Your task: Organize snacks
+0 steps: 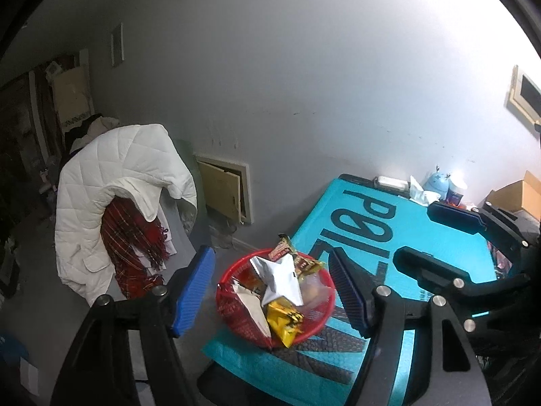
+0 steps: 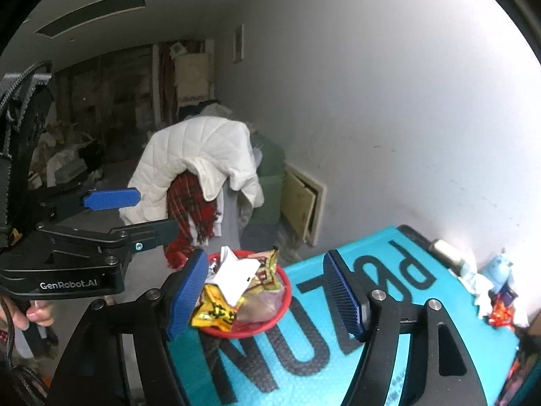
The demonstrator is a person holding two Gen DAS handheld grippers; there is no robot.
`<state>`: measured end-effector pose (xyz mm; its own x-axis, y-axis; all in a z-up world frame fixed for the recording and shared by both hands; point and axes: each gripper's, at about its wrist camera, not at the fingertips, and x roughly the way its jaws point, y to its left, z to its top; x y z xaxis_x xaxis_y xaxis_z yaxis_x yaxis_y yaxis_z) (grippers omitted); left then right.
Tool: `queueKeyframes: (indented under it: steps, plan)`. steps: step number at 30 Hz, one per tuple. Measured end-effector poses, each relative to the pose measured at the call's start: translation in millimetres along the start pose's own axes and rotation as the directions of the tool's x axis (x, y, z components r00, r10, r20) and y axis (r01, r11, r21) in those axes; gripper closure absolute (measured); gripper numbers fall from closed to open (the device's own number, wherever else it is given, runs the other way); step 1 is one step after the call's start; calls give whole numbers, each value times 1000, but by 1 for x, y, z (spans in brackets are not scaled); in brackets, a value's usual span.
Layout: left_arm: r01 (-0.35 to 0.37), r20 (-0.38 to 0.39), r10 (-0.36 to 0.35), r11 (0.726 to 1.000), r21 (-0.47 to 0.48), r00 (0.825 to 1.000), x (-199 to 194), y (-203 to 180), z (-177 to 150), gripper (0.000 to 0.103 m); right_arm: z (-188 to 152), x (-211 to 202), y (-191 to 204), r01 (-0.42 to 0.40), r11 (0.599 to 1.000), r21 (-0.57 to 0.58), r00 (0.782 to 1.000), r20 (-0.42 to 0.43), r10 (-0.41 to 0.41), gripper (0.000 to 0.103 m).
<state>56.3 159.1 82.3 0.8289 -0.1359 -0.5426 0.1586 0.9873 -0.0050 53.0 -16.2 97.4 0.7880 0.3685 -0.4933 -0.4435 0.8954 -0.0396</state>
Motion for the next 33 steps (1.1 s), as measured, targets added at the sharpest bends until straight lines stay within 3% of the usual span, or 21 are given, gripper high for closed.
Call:
queueKeyframes:
  steps: [6, 12, 21, 33]
  plan:
    - [9, 30, -9, 1000, -3, 1000, -27, -10, -13, 34, -11, -33, 6, 36, 999, 13, 998, 42, -36, 20]
    - [36, 23, -35, 999, -21, 999, -39, -18, -34, 34, -34, -59, 8, 72, 996, 48, 996, 47, -74, 18]
    - [25, 18, -25, 999, -37, 1000, -49, -33, -67, 34, -72, -64, 5, 71, 994, 87, 997, -8, -71, 18]
    - [33, -24, -35, 996, -82, 999, -40, -43, -90, 34, -95, -56, -2, 25, 993, 112, 999, -43, -21, 18]
